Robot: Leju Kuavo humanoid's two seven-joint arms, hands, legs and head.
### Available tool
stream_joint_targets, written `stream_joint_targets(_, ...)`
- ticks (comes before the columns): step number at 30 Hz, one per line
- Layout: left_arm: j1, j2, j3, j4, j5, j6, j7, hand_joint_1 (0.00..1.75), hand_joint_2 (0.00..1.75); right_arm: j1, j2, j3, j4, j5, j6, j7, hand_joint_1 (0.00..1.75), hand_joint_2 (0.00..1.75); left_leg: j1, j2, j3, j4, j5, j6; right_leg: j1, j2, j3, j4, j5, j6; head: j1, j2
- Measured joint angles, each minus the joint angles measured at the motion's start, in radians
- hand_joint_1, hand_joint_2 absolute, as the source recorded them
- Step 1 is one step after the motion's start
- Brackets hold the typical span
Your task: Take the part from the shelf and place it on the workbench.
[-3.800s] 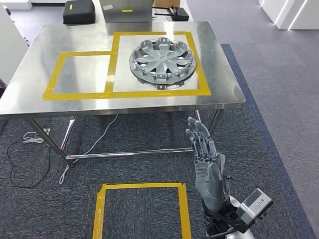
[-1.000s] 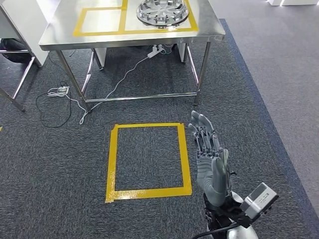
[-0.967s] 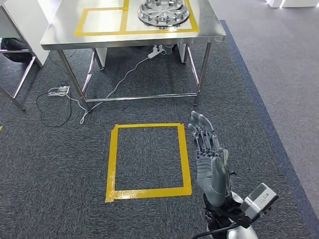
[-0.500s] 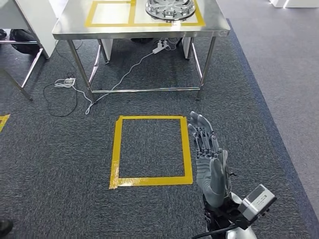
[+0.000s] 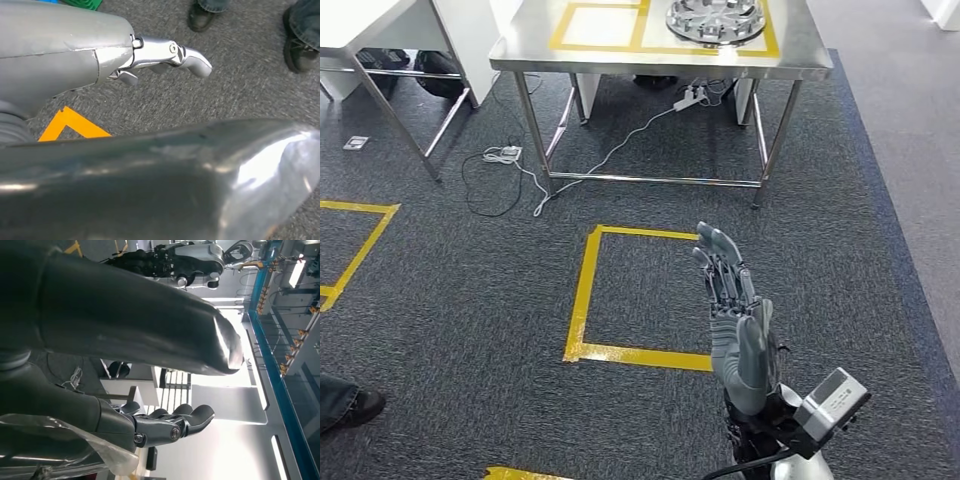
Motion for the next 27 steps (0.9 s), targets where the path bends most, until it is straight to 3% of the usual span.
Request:
stream_joint_targets(1, 0.000, 0.000, 0.000, 0.000, 0.000, 0.000, 0.000, 0.00, 0.00, -0.001, 0.000, 0.000, 0.000, 0.000, 0.000, 0.000, 0.00, 0.00, -0.003, 0.008, 0.015, -0.029, -0.001, 0.007, 0.002, -0.006, -0.002, 0.002, -0.002, 0.005, 0.000, 0.000)
stream_joint_targets(3, 0.002, 0.000, 0.001, 0.000, 0.000, 0.000, -0.001, 0.00, 0.00, -0.004, 0.000, 0.001, 0.000, 0.000, 0.000, 0.000, 0.00, 0.00, -0.006, 0.005, 0.014, -0.045, -0.009, 0.024, 0.006, -0.017, -0.002, 0.004, -0.002, 0.016, -0.001, 0.000)
stream_joint_targets(5, 0.003, -0.002, 0.001, 0.000, 0.000, 0.000, -0.001, 0.00, 0.00, -0.007, 0.000, 0.002, 0.000, 0.001, 0.000, 0.001, 0.00, 0.00, -0.001, -0.006, 0.012, -0.058, -0.008, 0.037, 0.005, -0.002, -0.011, 0.019, -0.016, 0.027, 0.000, 0.000)
stream_joint_targets(7, 0.002, -0.003, 0.001, 0.000, 0.000, 0.000, -0.001, 0.00, 0.00, -0.007, 0.000, 0.002, -0.001, 0.001, -0.001, 0.001, 0.00, 0.00, 0.004, -0.017, 0.009, -0.064, -0.002, 0.046, 0.001, 0.038, -0.058, 0.105, -0.065, 0.036, 0.003, 0.000)
stream_joint_targets(9, 0.001, -0.002, 0.001, 0.000, 0.000, 0.000, -0.001, 0.00, 0.00, -0.005, 0.000, 0.003, 0.000, 0.001, -0.002, 0.003, 0.00, 0.00, 0.003, -0.031, 0.002, -0.064, 0.002, 0.051, -0.003, 0.061, -0.136, 0.250, -0.118, 0.041, 0.006, 0.000)
stream_joint_targets(10, 0.001, -0.002, 0.002, 0.000, 0.000, 0.000, -0.001, 0.00, 0.00, -0.004, 0.000, 0.003, 0.000, 0.002, -0.003, 0.004, 0.00, 0.00, 0.002, -0.038, 0.000, -0.064, 0.003, 0.052, -0.003, 0.065, -0.165, 0.301, -0.126, 0.042, 0.006, 0.000)
stream_joint_targets(11, 0.001, -0.002, 0.002, 0.000, -0.001, 0.000, -0.001, 0.00, 0.00, -0.004, 0.000, 0.004, 0.001, 0.004, -0.004, 0.005, 0.00, 0.00, 0.001, -0.046, -0.001, -0.064, 0.005, 0.052, -0.003, 0.067, -0.177, 0.312, -0.112, 0.041, 0.006, 0.000)
stream_joint_targets(12, 0.001, -0.002, 0.003, 0.000, -0.002, 0.000, -0.001, 0.00, 0.00, -0.004, 0.000, 0.004, 0.001, 0.006, -0.004, 0.006, 0.00, 0.00, 0.001, -0.055, 0.000, -0.063, 0.005, 0.051, -0.003, 0.070, -0.167, 0.278, -0.078, 0.039, 0.006, 0.000)
stream_joint_targets(14, -0.001, -0.002, 0.003, 0.000, -0.003, 0.000, -0.001, 0.00, 0.00, -0.005, 0.000, 0.005, 0.001, 0.011, -0.005, 0.006, 0.00, 0.00, 0.000, -0.074, 0.001, -0.063, 0.008, 0.047, -0.003, 0.094, -0.113, 0.143, 0.002, 0.029, 0.006, 0.000)
stream_joint_targets(15, -0.002, -0.003, 0.003, 0.000, -0.004, -0.001, -0.001, 0.00, 0.00, -0.005, 0.000, 0.006, 0.001, 0.013, -0.005, 0.007, 0.00, 0.00, -0.001, -0.082, -0.002, -0.061, 0.010, 0.043, -0.004, 0.109, -0.086, 0.079, 0.027, 0.024, 0.006, 0.000)
stream_joint_targets(17, -0.003, -0.004, 0.004, 0.000, -0.008, -0.001, -0.002, 0.00, 0.00, -0.005, 0.000, 0.006, 0.001, 0.017, -0.007, 0.008, 0.00, 0.00, 0.000, -0.096, -0.012, -0.059, 0.016, 0.032, -0.003, 0.126, -0.063, 0.026, 0.037, 0.017, 0.005, 0.000)
stream_joint_targets(19, -0.003, -0.005, 0.005, 0.000, -0.017, 0.000, -0.004, 0.00, 0.00, -0.003, 0.000, 0.006, 0.000, 0.018, -0.010, 0.008, 0.00, 0.00, 0.003, -0.106, -0.021, -0.058, 0.022, 0.019, -0.004, 0.112, -0.061, 0.019, 0.042, 0.010, 0.005, 0.000)
stream_joint_targets(20, -0.003, -0.006, 0.006, 0.000, -0.022, 0.002, -0.005, 0.00, 0.00, 0.001, 0.000, 0.006, -0.001, 0.020, -0.012, 0.008, 0.00, 0.00, 0.003, -0.101, -0.026, -0.049, 0.015, 0.014, -0.006, 0.103, -0.060, 0.014, 0.047, 0.005, 0.004, 0.000)
stream_joint_targets(22, -0.005, -0.008, 0.006, 0.000, -0.034, 0.010, -0.009, 0.00, 0.00, 0.014, 0.000, -0.001, -0.006, 0.024, -0.017, 0.006, 0.00, 0.00, 0.002, -0.071, -0.055, 0.022, -0.033, 0.005, -0.011, 0.081, -0.057, 0.006, 0.053, -0.004, -0.001, 0.000)
stream_joint_targets(24, -0.009, -0.012, 0.006, 0.002, -0.042, 0.019, -0.012, 0.00, 0.00, 0.034, -0.001, -0.010, -0.010, 0.026, -0.019, 0.003, 0.00, 0.00, 0.005, -0.045, -0.110, 0.153, -0.101, -0.003, -0.010, 0.058, -0.059, 0.005, 0.054, -0.006, -0.005, 0.000)
stream_joint_targets(25, -0.010, -0.012, 0.005, 0.003, -0.044, 0.023, -0.013, 0.00, 0.00, 0.043, -0.001, -0.015, -0.011, 0.027, -0.019, 0.001, 0.00, 0.00, 0.007, -0.041, -0.129, 0.204, -0.120, -0.007, -0.010, 0.047, -0.060, 0.006, 0.054, -0.006, -0.005, 0.000)
stream_joint_targets(26, -0.010, -0.013, 0.005, 0.004, -0.046, 0.028, -0.014, 0.00, 0.00, 0.050, -0.001, -0.019, -0.011, 0.027, -0.019, -0.001, 0.00, 0.00, 0.008, -0.038, -0.133, 0.222, -0.120, -0.009, -0.010, 0.038, -0.061, 0.007, 0.054, -0.006, -0.005, 0.000)
stream_joint_targets(27, -0.010, -0.013, 0.005, 0.005, -0.048, 0.032, -0.016, 0.00, 0.00, 0.055, -0.001, -0.023, -0.012, 0.028, -0.017, -0.003, 0.00, 0.00, 0.009, -0.035, -0.117, 0.200, -0.101, -0.010, -0.010, 0.029, -0.061, 0.009, 0.053, -0.005, -0.005, 0.000)
